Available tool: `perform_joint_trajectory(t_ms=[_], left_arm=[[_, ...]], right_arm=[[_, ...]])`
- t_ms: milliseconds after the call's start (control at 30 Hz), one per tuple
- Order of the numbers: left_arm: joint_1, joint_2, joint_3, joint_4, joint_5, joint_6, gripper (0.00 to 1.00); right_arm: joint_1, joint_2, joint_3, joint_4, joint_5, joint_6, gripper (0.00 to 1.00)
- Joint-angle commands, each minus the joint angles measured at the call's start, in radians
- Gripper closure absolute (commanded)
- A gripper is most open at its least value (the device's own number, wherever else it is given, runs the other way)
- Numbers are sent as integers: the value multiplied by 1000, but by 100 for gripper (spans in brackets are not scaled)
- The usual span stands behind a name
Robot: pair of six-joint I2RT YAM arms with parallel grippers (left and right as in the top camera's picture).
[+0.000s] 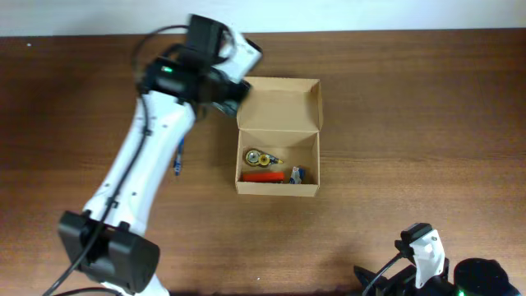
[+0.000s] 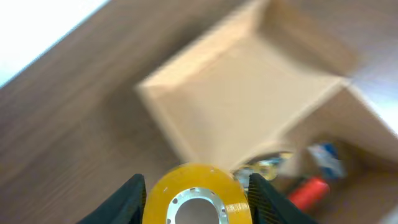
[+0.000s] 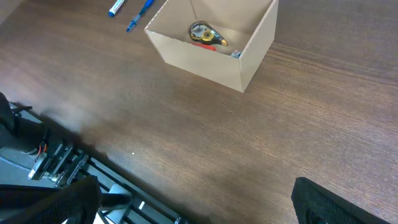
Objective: Pack container
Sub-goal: 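Carry the tape roll into the box and release it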
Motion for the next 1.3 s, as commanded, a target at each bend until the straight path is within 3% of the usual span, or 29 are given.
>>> perform_joint_trajectory(t_ms=[0, 200, 600, 833, 1267], left_arm=[[-82, 6, -15, -6, 34, 44, 57], [-175, 8, -90, 62, 34, 49, 57], [-251, 50, -290, 356, 68, 46, 56], [-251, 132, -290, 377, 68, 37, 56], [-242, 116, -280, 383, 53, -23, 56]], right_arm=[[-6, -2, 1, 2, -13, 8, 1], [-6, -2, 1, 2, -13, 8, 1], [-6, -2, 1, 2, -13, 8, 1], [-6, -2, 1, 2, -13, 8, 1], [-6, -2, 1, 2, -13, 8, 1]])
